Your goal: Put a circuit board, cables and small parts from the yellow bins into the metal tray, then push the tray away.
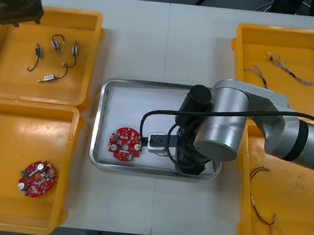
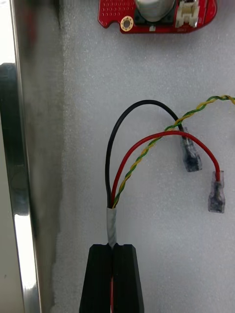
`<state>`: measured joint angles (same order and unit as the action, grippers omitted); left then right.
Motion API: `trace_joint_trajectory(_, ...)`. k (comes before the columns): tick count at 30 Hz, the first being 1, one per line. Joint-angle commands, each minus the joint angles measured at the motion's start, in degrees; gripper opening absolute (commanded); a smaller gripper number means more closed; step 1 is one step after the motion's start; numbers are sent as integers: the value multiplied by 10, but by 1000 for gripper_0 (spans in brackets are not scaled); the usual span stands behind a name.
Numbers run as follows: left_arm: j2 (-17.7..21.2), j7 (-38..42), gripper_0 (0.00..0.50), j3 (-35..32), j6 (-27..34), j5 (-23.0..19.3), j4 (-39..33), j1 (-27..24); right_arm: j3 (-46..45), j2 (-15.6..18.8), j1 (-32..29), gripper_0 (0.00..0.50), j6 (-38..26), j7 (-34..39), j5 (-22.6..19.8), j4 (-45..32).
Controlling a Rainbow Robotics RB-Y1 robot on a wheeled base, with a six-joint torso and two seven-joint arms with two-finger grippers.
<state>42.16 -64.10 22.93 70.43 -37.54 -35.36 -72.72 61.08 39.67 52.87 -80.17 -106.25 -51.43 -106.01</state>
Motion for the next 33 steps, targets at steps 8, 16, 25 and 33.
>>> trace_joint_trajectory(8,-8,-134,500,9,-69,-17,76,-27,0,-18,19,500,18,5,16,1)
trace_joint_trajectory(16,-27,-138,500,15,-96,-19,78,-1,-74,-14,19,500,-46,11,-12,-26)
trace_joint_trajectory(25,-33,-136,500,39,-128,-23,78,16,-194,4,19,500,-118,26,-80,-41)
trace_joint_trajectory(33,-32,-136,500,39,-152,-18,79,36,-247,59,19,500,-137,165,-98,-68)
